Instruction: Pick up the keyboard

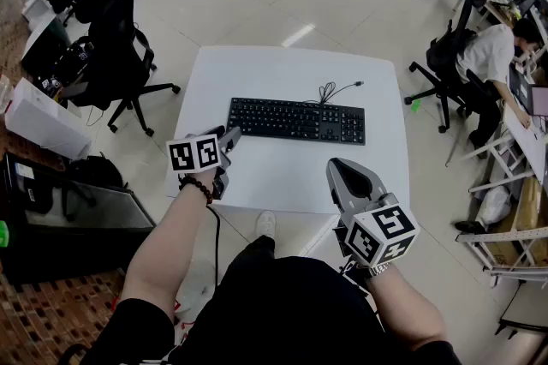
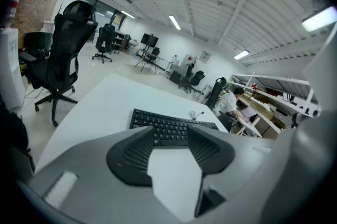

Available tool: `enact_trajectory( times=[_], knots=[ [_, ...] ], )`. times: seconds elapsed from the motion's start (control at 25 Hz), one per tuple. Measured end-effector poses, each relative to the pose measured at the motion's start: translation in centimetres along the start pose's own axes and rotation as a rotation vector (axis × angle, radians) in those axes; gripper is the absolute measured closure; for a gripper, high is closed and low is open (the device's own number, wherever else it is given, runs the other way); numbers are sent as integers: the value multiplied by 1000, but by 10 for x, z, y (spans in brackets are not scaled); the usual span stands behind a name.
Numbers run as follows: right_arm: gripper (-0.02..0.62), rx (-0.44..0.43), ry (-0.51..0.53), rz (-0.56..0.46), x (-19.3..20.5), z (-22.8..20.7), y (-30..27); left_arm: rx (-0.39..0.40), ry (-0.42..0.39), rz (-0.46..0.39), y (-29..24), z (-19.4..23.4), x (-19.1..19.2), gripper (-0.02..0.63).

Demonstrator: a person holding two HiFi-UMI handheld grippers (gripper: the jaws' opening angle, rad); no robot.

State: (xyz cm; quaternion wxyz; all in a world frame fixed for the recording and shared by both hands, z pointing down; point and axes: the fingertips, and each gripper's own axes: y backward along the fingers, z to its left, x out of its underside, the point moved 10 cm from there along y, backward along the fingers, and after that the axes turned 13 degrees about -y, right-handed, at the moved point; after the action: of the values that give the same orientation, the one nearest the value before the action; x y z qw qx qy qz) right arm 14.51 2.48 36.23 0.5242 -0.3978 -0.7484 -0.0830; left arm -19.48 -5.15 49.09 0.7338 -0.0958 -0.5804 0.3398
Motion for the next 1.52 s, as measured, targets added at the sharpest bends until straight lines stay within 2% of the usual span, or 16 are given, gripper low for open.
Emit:
enact_trajectory(
  times=[0.32,0.64,1.0,1.04,1.16,1.32,1.48,1.52],
  knots=[
    [589,67,-59,38,-12,-25,-73,-9,85,162,-82,91,-9,425],
    [589,135,-118,62,-12,-41,-99,48,146,261,-117,114,5,425],
    [588,163,-223,80,1,-60,-116,71,144,248,-106,113,-6,456],
    [588,164,-244,84,4,-63,-117,72,152,240,-101,111,-9,485],
    [559,163,-331,100,15,-75,-122,84,178,226,-87,104,-15,503],
    [511,167,-466,121,35,-92,-128,95,173,208,-70,92,-27,515],
    [502,217,-547,146,62,-109,-130,103,159,190,-56,80,-40,523],
    [481,226,-590,147,70,-115,-130,104,156,184,-53,77,-43,525]
  ],
)
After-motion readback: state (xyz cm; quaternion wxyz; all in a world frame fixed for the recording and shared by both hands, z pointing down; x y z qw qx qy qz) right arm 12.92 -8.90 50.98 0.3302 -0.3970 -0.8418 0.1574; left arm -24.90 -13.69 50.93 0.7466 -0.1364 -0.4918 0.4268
